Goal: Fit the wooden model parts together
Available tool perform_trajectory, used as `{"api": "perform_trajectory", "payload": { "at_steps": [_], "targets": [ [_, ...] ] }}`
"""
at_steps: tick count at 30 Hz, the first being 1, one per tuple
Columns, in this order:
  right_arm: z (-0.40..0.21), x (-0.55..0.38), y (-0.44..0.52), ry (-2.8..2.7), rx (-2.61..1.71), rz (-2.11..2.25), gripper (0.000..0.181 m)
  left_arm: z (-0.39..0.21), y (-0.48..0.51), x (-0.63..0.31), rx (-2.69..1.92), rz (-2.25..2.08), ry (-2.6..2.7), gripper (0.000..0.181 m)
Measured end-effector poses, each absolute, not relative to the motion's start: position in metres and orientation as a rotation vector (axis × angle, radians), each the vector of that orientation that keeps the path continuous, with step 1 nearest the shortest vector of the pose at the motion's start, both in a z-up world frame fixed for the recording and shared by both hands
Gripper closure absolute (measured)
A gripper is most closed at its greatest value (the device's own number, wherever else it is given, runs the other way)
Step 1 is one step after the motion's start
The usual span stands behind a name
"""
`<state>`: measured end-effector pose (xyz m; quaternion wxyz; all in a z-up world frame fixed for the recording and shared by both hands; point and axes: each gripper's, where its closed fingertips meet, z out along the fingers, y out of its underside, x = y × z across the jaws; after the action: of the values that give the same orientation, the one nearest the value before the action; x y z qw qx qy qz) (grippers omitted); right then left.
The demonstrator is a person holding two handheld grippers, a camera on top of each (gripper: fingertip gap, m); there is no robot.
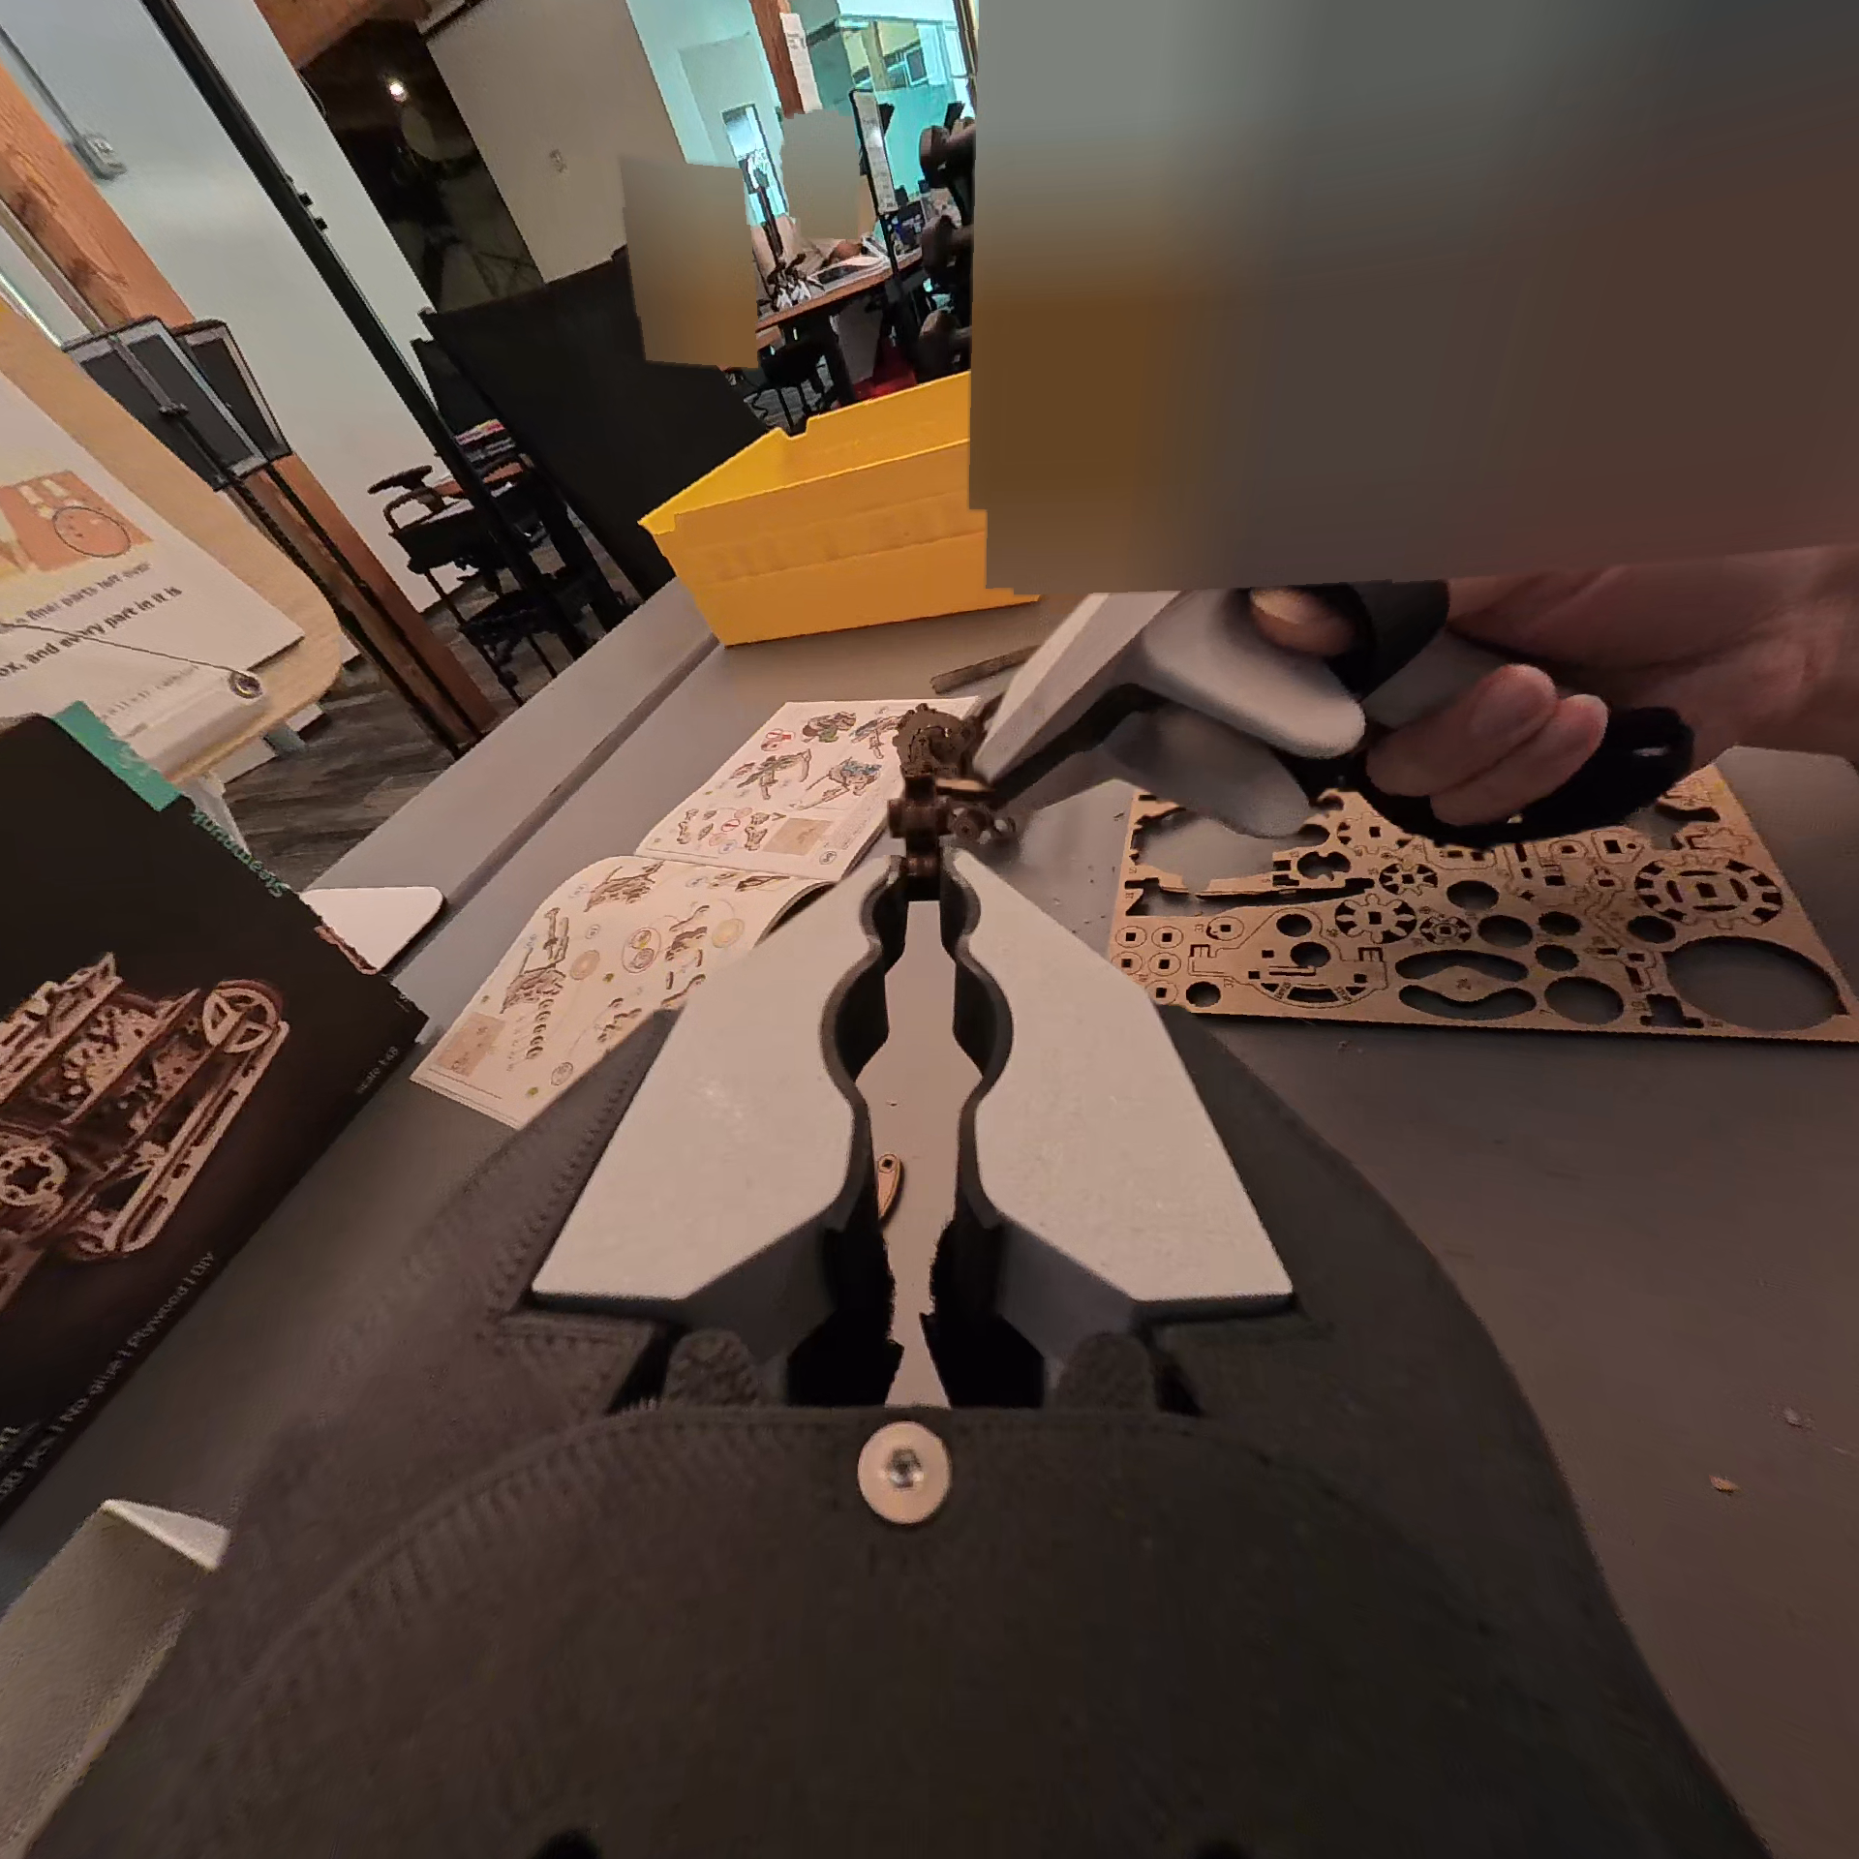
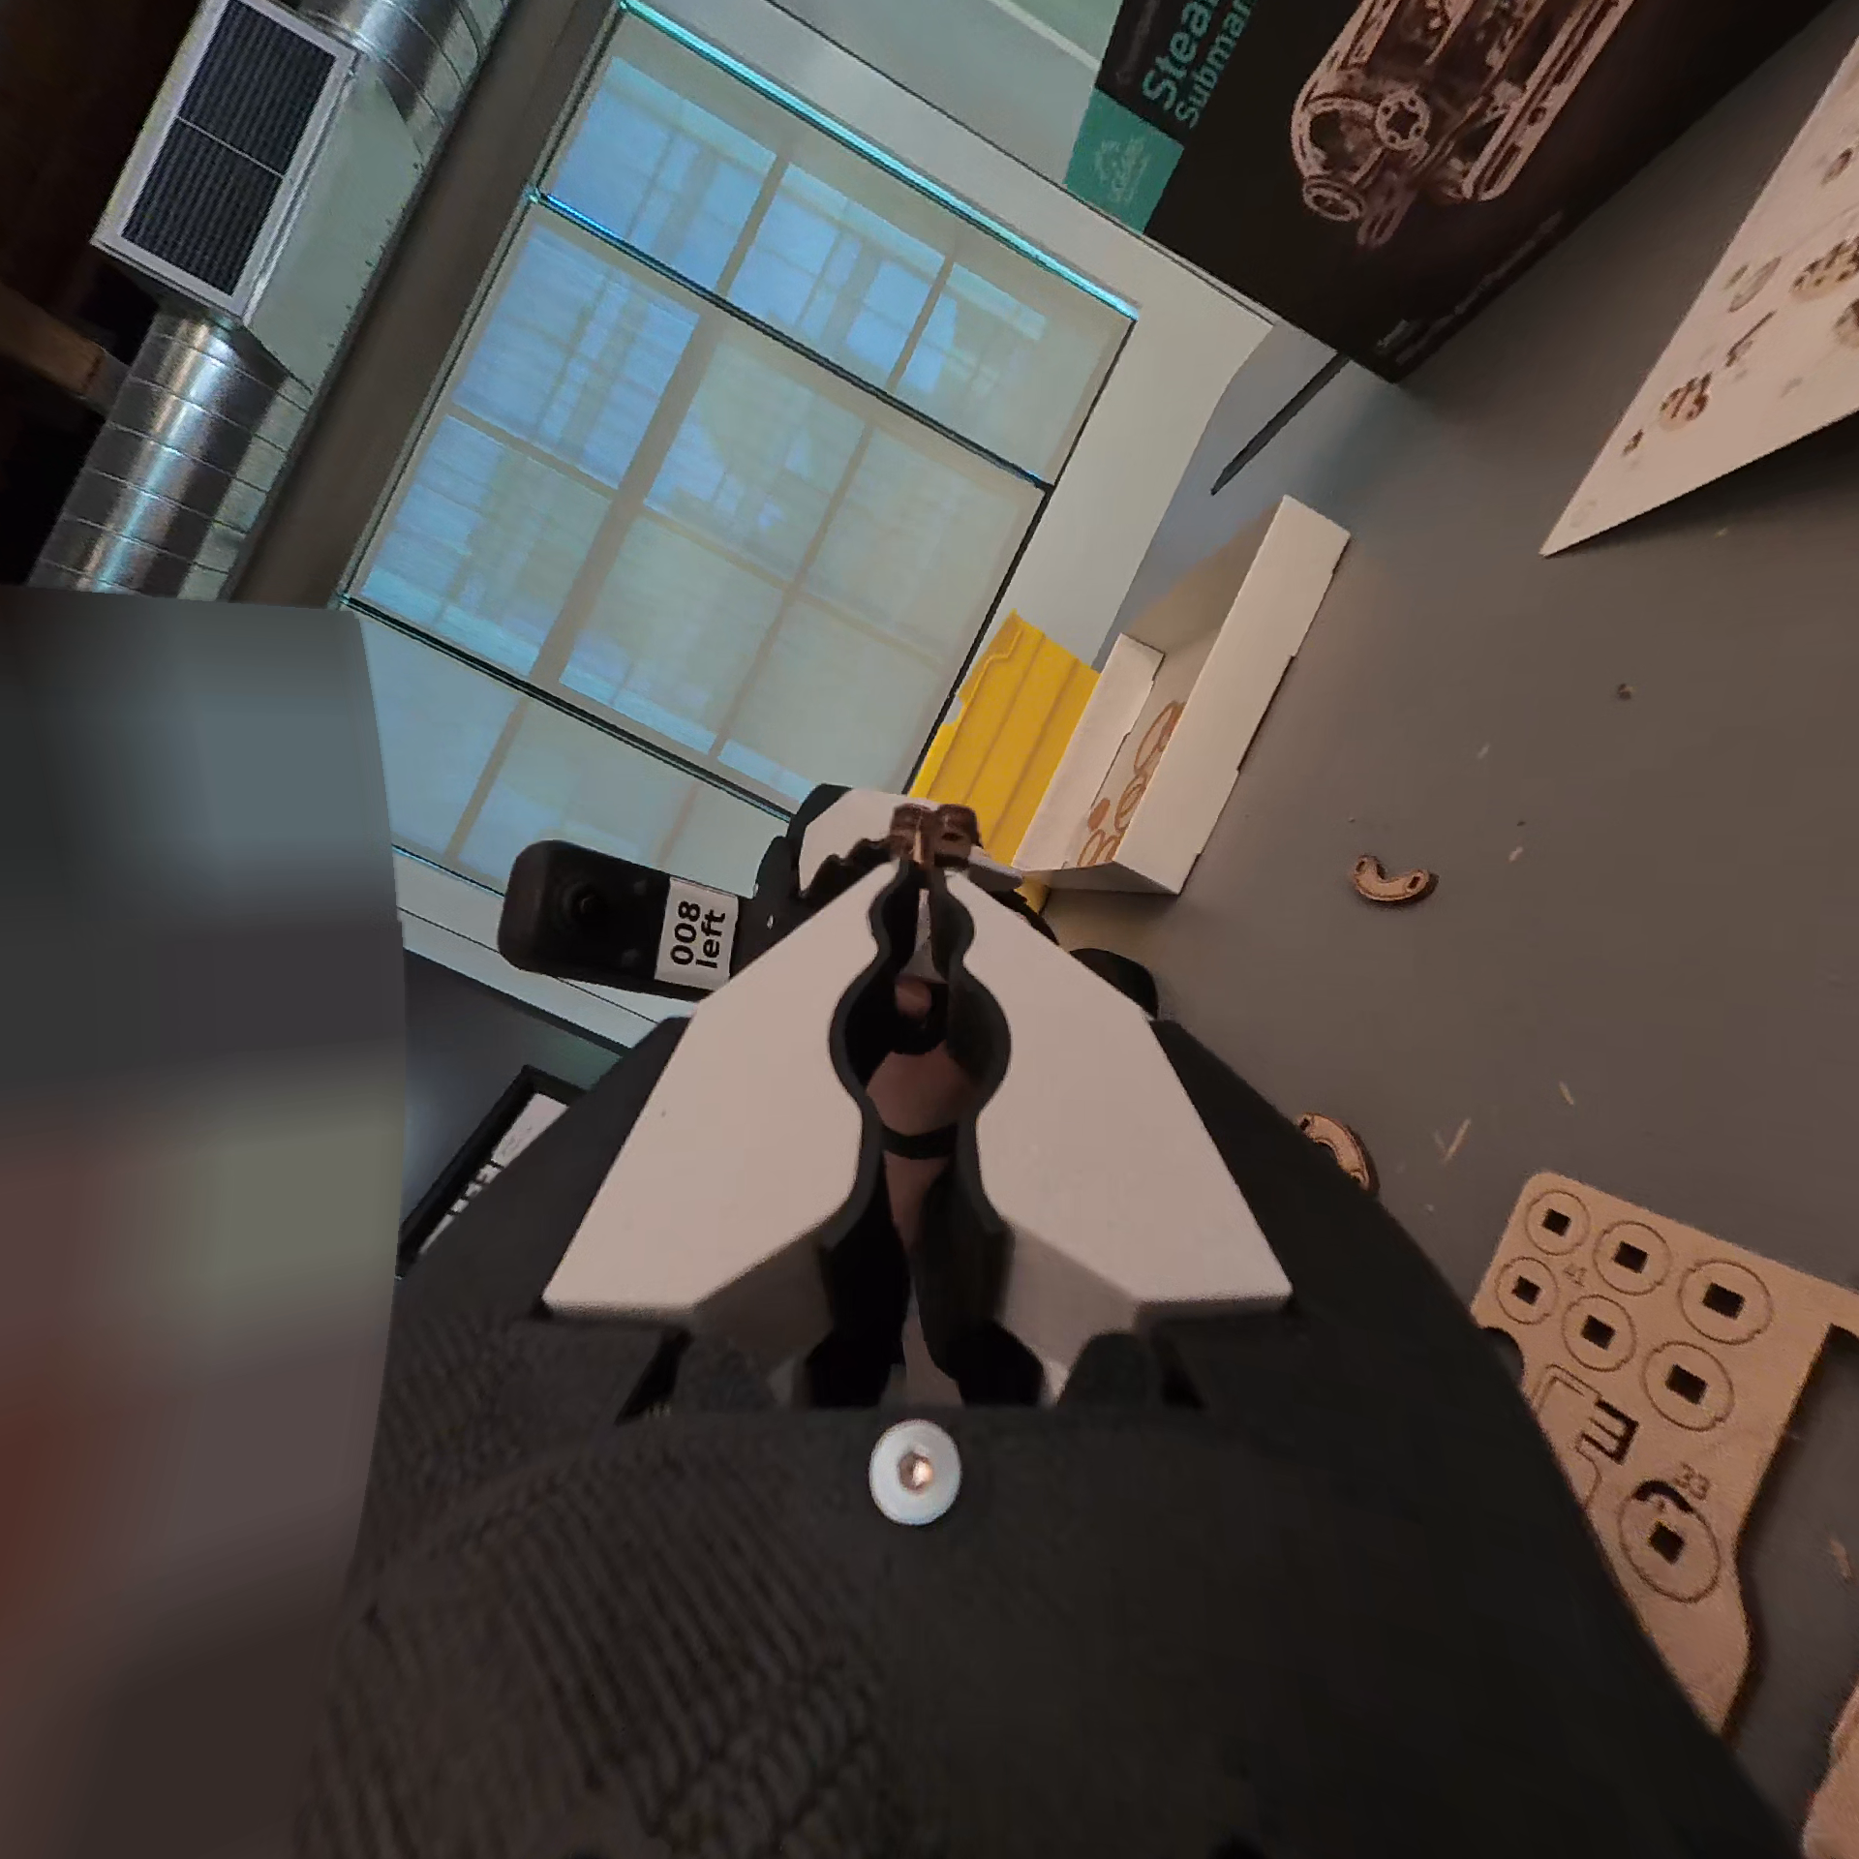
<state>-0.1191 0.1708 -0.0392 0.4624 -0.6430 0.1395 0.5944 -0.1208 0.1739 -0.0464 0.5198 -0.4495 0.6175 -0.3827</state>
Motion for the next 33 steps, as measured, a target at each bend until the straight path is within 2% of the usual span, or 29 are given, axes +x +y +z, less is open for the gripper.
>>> {"api": "perform_trajectory", "payload": {
  "at_steps": [16, 33],
  "targets": [
    [-0.0411, -0.1179, 0.1737, 0.394, -1.544, 1.537, 0.181, -0.0445, 0.1738, -0.1211, -1.099, -0.978, 1.466, 0.178],
    [-0.0441, -0.1172, 0.1685, 0.46, -1.515, 1.628, 0.181, -0.0459, 0.1691, -0.1208, -0.909, -0.663, 1.524, 0.178]
  ]
}}
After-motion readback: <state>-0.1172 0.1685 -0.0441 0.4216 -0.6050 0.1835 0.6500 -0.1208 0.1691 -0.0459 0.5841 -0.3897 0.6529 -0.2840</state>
